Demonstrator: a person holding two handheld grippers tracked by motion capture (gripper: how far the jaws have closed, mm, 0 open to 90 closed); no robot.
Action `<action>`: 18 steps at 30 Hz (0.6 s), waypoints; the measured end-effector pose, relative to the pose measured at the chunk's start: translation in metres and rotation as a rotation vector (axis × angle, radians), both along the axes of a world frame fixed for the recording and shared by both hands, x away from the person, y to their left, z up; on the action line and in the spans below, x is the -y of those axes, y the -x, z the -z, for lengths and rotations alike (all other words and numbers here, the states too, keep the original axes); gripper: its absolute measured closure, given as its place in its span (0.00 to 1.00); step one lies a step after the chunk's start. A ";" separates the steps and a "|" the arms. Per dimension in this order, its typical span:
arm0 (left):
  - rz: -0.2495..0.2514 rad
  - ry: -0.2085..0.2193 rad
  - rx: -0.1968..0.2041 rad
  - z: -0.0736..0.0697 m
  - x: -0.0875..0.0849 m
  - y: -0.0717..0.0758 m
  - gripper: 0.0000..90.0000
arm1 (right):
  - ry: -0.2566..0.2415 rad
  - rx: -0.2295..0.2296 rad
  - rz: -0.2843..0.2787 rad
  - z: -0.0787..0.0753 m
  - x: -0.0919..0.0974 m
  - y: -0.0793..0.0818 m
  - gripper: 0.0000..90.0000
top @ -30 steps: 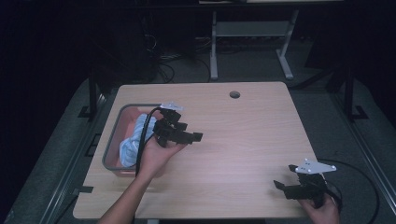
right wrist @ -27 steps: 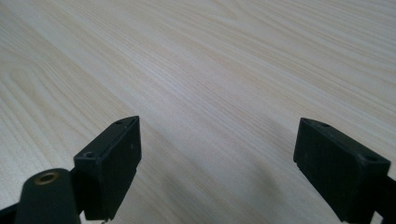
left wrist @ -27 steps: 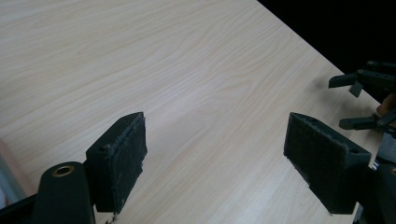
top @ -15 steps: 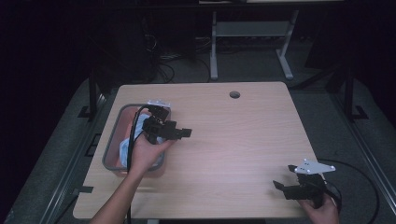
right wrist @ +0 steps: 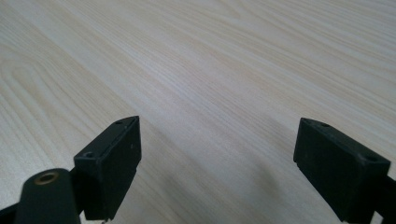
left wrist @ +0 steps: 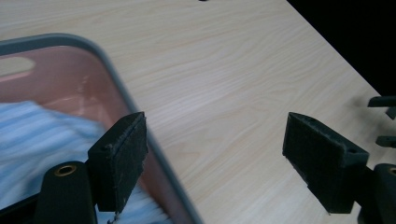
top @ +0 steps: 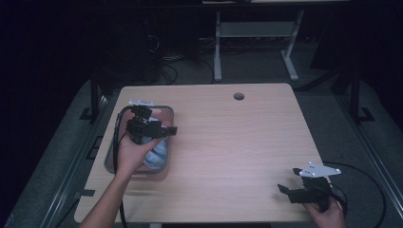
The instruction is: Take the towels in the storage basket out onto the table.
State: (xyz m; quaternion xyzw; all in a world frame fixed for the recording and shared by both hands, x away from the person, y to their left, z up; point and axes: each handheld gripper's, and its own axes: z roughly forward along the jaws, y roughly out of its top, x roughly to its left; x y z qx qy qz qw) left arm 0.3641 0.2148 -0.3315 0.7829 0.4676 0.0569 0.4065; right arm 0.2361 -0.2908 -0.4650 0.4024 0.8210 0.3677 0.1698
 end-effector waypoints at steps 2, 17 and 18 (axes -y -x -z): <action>-0.016 -0.002 -0.002 0.000 -0.007 0.000 0.24 | 0.008 0.000 -0.006 0.000 -0.001 0.000 0.16; -0.133 -0.026 -0.024 0.010 -0.048 -0.003 0.24 | 0.010 -0.008 -0.008 0.001 -0.003 0.000 0.16; -0.140 -0.025 -0.026 0.011 -0.050 -0.003 0.24 | 0.011 -0.008 -0.010 0.001 -0.003 0.000 0.16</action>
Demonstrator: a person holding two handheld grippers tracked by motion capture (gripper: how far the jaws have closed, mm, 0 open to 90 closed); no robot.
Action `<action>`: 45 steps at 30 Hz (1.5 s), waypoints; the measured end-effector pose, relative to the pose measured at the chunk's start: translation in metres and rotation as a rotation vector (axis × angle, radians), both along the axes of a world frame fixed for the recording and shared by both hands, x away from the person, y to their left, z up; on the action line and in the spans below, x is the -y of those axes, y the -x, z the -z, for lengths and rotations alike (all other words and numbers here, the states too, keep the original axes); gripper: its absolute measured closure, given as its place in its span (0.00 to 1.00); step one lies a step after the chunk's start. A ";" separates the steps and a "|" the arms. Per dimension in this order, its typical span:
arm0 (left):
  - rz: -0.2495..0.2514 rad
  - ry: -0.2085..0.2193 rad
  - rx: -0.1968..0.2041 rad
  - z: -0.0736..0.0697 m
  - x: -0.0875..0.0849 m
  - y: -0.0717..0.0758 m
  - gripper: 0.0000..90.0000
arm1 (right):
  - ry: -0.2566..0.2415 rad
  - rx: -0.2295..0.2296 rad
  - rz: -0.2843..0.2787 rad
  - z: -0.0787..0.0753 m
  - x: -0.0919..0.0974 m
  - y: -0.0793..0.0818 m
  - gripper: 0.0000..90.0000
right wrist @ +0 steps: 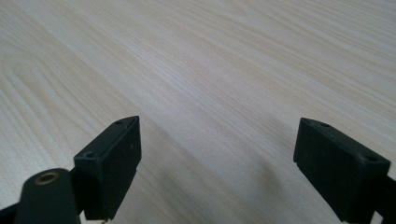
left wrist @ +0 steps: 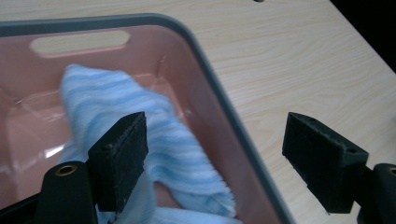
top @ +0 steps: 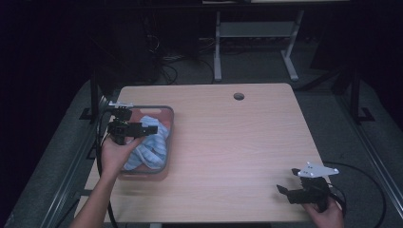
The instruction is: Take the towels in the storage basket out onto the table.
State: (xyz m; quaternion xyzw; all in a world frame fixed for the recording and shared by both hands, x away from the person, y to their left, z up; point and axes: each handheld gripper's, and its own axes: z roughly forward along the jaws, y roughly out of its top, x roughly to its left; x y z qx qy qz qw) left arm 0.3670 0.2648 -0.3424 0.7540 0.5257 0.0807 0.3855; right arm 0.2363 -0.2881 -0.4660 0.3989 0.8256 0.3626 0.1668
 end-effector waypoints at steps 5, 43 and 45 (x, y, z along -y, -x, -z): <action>-0.022 -0.008 -0.018 0.007 -0.008 -0.001 0.24 | 0.002 0.000 -0.008 0.001 -0.001 0.000 0.16; -0.089 -0.226 -0.229 0.051 -0.002 -0.023 0.47 | -0.008 -0.018 -0.031 0.003 -0.005 -0.001 0.16; -0.088 -0.272 -0.244 0.055 0.003 -0.025 0.56 | -0.009 -0.012 -0.038 0.003 -0.005 0.000 0.16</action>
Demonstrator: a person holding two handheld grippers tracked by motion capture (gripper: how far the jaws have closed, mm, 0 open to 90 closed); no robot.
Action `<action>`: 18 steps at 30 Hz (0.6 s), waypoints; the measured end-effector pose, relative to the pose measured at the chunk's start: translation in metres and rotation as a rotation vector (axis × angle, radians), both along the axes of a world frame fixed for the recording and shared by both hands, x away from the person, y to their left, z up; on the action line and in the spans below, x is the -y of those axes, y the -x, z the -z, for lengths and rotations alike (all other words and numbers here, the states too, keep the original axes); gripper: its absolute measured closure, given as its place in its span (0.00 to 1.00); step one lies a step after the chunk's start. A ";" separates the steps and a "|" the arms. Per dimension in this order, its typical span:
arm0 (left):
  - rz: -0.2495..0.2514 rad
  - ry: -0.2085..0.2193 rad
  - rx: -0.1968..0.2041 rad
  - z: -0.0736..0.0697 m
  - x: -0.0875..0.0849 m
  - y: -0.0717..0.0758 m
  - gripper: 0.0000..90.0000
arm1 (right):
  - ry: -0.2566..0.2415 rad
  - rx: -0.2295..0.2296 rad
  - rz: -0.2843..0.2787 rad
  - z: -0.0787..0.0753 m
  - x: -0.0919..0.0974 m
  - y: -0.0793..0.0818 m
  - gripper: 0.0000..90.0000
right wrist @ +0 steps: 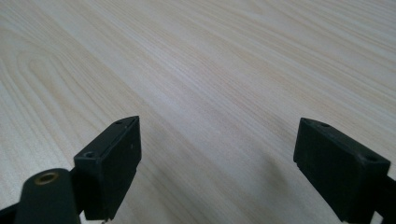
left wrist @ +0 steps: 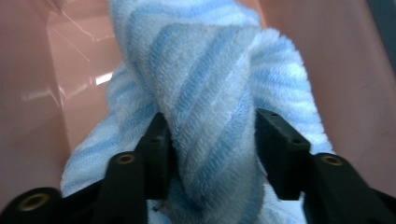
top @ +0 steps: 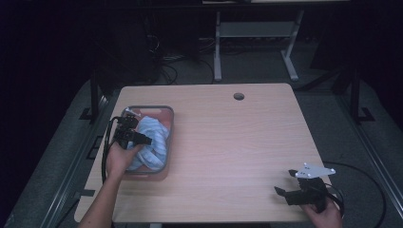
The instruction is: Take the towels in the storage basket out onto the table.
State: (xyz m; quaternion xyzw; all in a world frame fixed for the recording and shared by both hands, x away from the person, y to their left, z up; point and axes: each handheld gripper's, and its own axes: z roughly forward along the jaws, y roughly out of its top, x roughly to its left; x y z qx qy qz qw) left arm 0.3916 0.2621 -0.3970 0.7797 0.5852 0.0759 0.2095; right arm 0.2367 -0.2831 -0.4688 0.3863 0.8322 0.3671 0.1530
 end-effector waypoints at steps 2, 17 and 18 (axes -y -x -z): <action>0.011 -0.009 -0.012 0.001 0.001 0.000 0.60 | -0.001 -0.001 -0.001 0.000 0.000 0.000 0.16; 0.033 -0.017 0.002 -0.002 -0.001 0.007 0.81 | 0.003 -0.003 -0.001 0.000 0.000 0.001 0.16; 0.022 -0.006 0.029 -0.005 -0.003 0.009 0.81 | 0.004 -0.006 0.003 0.000 0.000 0.001 0.16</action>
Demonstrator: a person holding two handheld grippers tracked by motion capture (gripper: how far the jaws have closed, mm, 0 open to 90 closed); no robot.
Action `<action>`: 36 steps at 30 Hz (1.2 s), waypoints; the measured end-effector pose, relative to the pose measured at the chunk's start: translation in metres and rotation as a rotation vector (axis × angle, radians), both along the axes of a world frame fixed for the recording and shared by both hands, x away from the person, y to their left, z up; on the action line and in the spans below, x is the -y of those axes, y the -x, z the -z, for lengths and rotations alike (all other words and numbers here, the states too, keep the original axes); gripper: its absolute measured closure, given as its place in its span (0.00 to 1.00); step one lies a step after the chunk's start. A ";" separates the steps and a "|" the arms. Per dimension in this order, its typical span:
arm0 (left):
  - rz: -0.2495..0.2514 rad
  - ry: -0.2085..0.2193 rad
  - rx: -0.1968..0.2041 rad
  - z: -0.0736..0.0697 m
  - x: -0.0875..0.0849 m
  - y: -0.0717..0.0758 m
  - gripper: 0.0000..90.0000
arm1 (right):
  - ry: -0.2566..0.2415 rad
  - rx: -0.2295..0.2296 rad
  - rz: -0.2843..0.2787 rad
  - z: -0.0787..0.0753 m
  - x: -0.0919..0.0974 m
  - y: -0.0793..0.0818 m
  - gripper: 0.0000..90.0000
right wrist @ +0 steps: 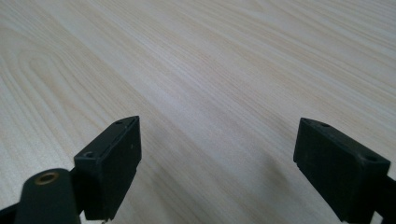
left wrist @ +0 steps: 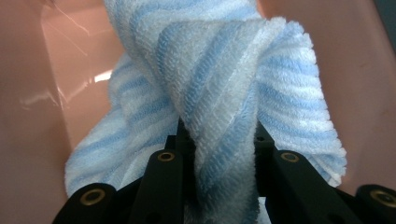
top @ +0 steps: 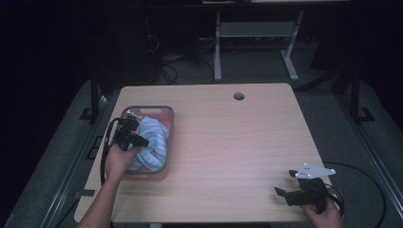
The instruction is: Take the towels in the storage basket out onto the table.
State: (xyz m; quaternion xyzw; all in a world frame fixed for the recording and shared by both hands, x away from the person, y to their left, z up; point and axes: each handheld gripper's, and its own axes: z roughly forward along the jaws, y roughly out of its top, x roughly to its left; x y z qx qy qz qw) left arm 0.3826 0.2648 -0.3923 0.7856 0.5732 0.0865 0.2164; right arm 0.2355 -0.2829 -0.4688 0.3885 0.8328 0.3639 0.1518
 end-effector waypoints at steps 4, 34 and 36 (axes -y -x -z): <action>-0.011 0.049 0.026 -0.005 -0.006 0.005 0.81 | 0.000 0.006 0.001 0.000 0.000 0.000 0.16; 0.014 0.214 0.197 -0.052 -0.024 0.032 0.82 | -0.002 0.014 0.011 -0.002 0.001 0.000 0.16; 0.010 0.221 0.210 -0.057 -0.026 0.033 0.81 | 0.000 0.015 0.011 -0.002 0.001 0.000 0.16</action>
